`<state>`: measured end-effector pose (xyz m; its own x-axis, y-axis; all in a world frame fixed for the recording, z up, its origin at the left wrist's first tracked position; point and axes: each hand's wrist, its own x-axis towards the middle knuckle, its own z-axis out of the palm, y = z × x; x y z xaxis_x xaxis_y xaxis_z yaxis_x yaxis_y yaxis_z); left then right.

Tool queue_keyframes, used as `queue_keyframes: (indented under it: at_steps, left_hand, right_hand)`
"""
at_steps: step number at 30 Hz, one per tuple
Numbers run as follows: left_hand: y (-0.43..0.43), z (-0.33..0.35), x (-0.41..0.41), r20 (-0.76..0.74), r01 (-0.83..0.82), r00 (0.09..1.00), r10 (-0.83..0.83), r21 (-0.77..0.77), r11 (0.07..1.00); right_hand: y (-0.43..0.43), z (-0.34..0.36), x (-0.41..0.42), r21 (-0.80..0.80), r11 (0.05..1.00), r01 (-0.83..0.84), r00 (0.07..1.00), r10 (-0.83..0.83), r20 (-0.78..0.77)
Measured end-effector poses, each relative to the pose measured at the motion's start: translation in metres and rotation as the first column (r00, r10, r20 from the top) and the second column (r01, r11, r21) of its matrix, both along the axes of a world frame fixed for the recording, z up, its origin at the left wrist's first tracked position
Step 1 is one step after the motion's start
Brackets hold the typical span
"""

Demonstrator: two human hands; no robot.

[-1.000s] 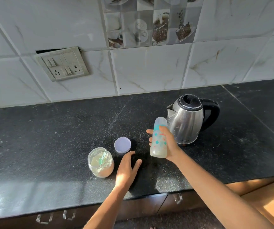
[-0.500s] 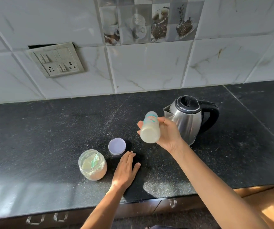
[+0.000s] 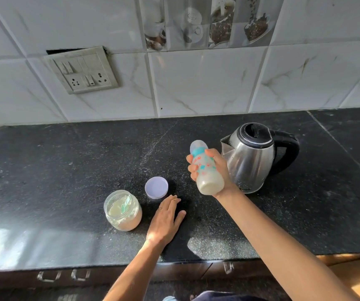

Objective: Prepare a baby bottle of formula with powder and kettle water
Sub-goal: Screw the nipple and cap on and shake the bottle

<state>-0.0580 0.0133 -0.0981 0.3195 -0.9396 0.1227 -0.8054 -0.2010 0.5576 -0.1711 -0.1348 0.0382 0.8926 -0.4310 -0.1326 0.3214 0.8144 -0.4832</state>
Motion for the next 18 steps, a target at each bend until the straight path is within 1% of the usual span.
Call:
queue_keyframes:
  at_steps: [2,3,6,7,8,11,12,13,14,17,18]
  left_hand:
    - [0.0,0.0,0.0,-0.004,0.003,1.0,-0.003,0.0,1.0]
    - [0.001,0.001,0.0,-0.005,0.006,1.0,-0.006,-0.002,1.0]
    - [0.001,0.001,0.0,-0.001,0.019,1.0,-0.019,-0.004,1.0]
    - [0.002,0.001,0.0,0.0,0.02,1.0,-0.02,-0.006,1.0]
    - [0.002,0.001,0.0,0.0,0.022,1.0,-0.022,-0.01,1.0]
    - [0.002,0.002,0.0,-0.002,0.031,1.0,-0.031,-0.02,0.999]
    - [0.003,0.002,0.0,-0.002,0.033,0.999,-0.033,-0.023,0.999]
    - [0.003,0.002,0.0,-0.001,0.035,0.999,-0.035,-0.027,0.999]
    - [0.003,0.002,0.0,-0.002,0.036,0.999,-0.036,-0.03,0.999]
    - [0.003,0.002,0.001,-0.004,0.039,0.999,-0.039,-0.037,0.999]
    - [0.003,0.002,0.001,-0.003,0.038,0.999,-0.038,-0.042,0.998]
  right_hand:
    - [-0.001,0.0,0.002,0.009,0.999,0.035,0.999,-0.035,0.008]
    - [-0.002,0.0,0.001,-0.011,1.0,0.022,1.0,-0.021,0.013]
    - [-0.002,0.004,-0.002,-0.13,0.985,-0.111,0.992,0.118,0.048]
    - [-0.002,0.007,-0.002,-0.135,0.983,-0.122,0.99,0.13,0.055]
    - [-0.002,0.011,-0.001,-0.101,0.99,-0.099,0.993,0.105,0.057]
    - [-0.006,0.012,0.005,0.109,0.989,0.097,0.994,-0.102,0.047]
    - [-0.007,0.01,0.005,0.132,0.982,0.132,0.989,-0.14,0.048]
    - [-0.007,0.008,0.005,0.116,0.986,0.12,0.99,-0.127,0.055]
    - [-0.006,0.006,0.004,0.071,0.995,0.076,0.994,-0.081,0.07]
    - [-0.003,0.0,-0.002,-0.099,0.989,-0.106,0.974,0.123,0.192]
    - [-0.001,0.002,-0.003,-0.093,0.989,-0.119,0.967,0.136,0.217]
